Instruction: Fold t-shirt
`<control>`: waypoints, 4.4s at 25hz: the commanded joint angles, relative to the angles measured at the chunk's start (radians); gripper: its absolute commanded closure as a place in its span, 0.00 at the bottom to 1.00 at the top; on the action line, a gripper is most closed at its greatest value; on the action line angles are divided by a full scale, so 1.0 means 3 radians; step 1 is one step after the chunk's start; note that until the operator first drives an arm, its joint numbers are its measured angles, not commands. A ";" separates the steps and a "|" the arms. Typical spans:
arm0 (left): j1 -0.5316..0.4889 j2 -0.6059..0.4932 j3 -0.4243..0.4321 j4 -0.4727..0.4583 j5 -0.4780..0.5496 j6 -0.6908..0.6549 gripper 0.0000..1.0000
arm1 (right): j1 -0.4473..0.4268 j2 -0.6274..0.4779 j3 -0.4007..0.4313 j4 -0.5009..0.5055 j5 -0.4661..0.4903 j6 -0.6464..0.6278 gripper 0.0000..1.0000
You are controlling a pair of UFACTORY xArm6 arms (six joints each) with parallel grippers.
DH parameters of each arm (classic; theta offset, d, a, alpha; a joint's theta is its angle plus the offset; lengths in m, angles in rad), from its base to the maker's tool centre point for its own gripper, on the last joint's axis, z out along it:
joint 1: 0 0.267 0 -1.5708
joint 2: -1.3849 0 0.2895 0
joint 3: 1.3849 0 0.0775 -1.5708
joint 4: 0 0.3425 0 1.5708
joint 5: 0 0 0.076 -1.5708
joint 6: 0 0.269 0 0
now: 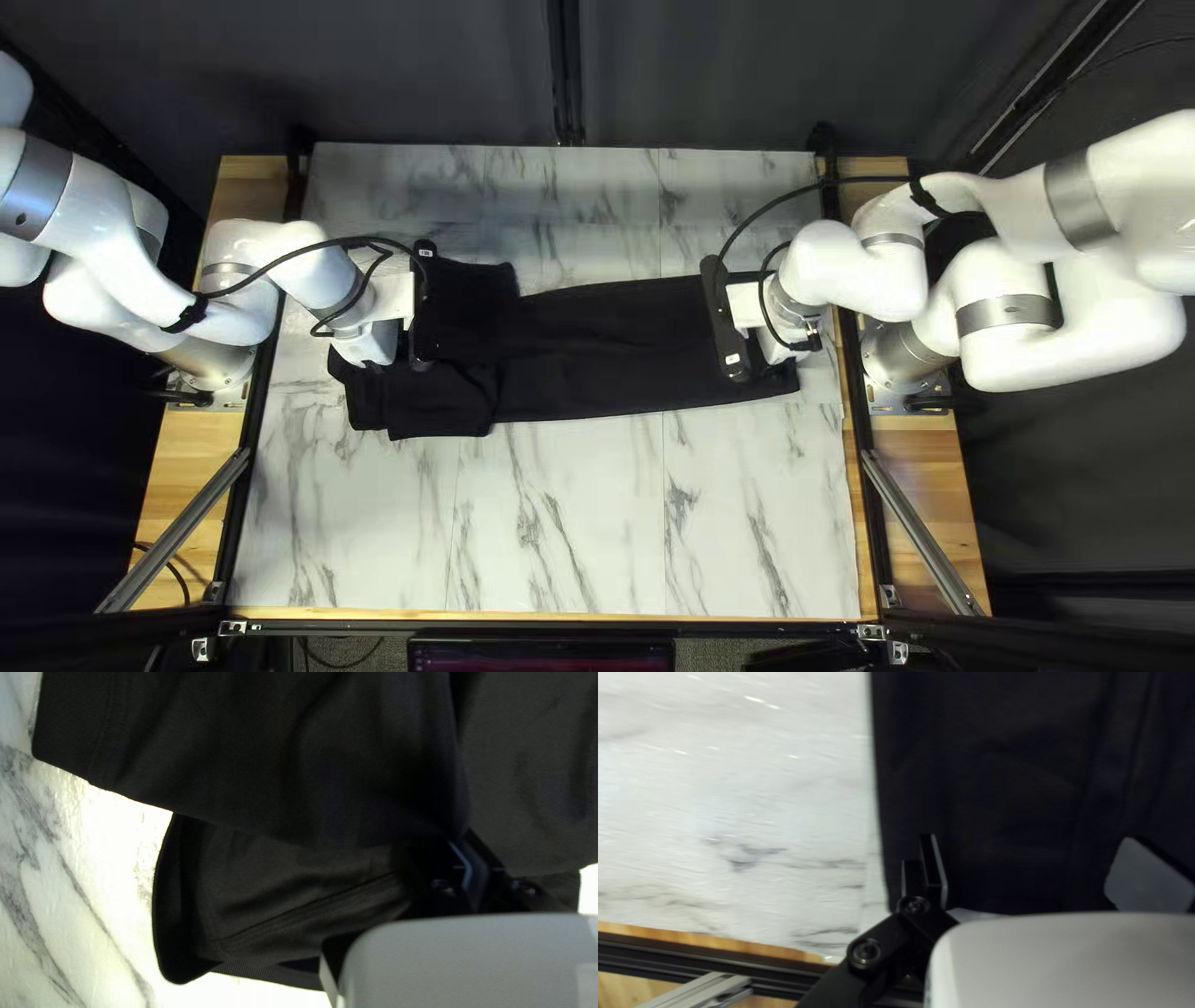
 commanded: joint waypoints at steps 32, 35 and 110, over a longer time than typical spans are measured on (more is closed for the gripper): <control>0.0023 -0.0134 0.0002 0.0061 0.0115 -0.0038 0.96 | -0.0668 0.0365 -0.0123 -0.0094 -0.0168 -0.0562 1.00; 0.0050 -0.0267 -0.0014 0.0132 0.0251 -0.0066 0.96 | -0.0680 0.0260 -0.0107 -0.0133 -0.0104 -0.0536 1.00; 0.0956 -0.0642 -0.0206 0.0629 0.0894 0.0485 0.97 | -0.1381 -0.0560 -0.0297 -0.0562 0.0586 -0.1009 1.00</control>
